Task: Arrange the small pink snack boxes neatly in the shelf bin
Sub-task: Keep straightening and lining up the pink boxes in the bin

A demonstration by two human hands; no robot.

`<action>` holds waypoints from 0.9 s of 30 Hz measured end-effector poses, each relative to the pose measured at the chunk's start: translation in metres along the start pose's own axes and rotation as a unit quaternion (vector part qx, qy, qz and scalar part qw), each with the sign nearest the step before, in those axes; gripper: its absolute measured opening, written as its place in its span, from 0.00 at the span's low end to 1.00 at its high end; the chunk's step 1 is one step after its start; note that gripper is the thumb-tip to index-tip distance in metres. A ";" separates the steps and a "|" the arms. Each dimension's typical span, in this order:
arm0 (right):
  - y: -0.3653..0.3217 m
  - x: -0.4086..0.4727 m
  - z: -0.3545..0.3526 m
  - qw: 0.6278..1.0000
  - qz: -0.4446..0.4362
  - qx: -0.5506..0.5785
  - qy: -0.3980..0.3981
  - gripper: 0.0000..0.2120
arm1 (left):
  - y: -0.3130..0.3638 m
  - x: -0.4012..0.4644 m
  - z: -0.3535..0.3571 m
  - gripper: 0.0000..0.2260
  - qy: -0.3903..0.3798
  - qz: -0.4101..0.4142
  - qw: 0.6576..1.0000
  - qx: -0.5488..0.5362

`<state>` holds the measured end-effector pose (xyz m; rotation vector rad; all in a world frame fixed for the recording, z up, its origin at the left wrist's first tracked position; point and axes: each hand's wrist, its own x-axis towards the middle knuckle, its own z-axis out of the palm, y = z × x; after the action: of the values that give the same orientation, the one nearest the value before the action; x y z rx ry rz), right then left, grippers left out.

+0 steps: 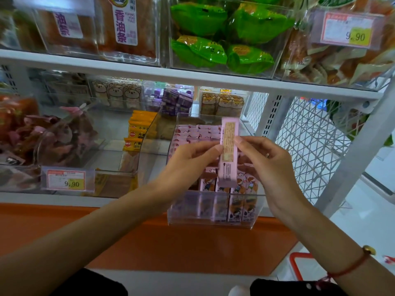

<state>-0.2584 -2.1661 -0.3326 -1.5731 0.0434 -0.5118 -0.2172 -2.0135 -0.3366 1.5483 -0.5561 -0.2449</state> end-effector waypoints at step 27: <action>-0.003 -0.007 -0.001 0.971 -0.169 -0.104 -0.134 0.20 | 0.000 0.002 -0.010 0.19 -0.009 0.150 0.988 0.041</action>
<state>-0.2659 -2.1649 -0.3317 -1.8566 -0.3960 -0.5675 -0.2105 -2.0060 -0.3360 1.5182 -0.8126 -0.0054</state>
